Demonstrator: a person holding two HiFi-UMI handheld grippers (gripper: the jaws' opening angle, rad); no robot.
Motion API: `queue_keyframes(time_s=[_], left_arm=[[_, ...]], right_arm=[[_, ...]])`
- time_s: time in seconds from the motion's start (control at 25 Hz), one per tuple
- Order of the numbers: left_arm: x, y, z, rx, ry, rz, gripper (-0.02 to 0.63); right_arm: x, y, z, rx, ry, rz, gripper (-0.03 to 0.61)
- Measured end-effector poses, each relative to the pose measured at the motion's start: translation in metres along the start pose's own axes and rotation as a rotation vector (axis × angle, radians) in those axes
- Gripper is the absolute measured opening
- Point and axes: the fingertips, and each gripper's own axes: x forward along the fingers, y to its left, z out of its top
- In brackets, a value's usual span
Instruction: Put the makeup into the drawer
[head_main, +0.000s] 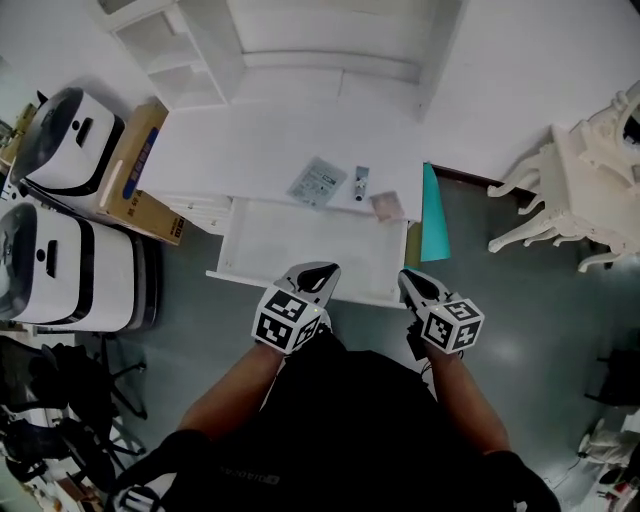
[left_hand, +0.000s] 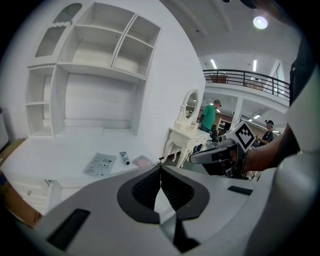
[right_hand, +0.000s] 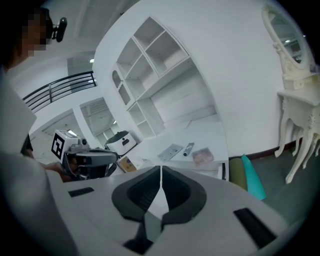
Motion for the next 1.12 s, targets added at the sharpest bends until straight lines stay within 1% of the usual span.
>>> queue_keyframes(time_s=[0.16,0.32,0.4,0.48,0.6,0.88,1.12], left_arm=[[0.012,0.032,-0.018,0.016,0.065,-0.052,0.011],[0.015,0.051,-0.031,0.025,0.098,-0.104,0.011],[0.018,0.058,-0.034,0.051,0.112,-0.125,0.011],[0.02,0.064,-0.035,0.064,0.116,-0.135,0.011],[0.02,0.072,-0.034,0.05,0.106,-0.135,0.011],[0.024,0.088,-0.04,0.046,0.115,-0.109,0.011],[0.028,0.097,-0.044,0.017,0.121,-0.071,0.011]], right_arm=[[0.028,-0.015,-0.005,0.206,-0.025,-0.039,0.028],[0.047,-0.039,-0.015,0.409,-0.07,-0.121,0.028],[0.055,-0.048,-0.019,0.494,-0.096,-0.153,0.028],[0.06,-0.055,-0.023,0.554,-0.112,-0.178,0.028],[0.066,-0.062,-0.028,0.595,-0.121,-0.192,0.028],[0.101,-0.088,-0.031,0.609,-0.089,-0.184,0.029],[0.129,-0.123,-0.035,0.707,-0.086,-0.179,0.029]])
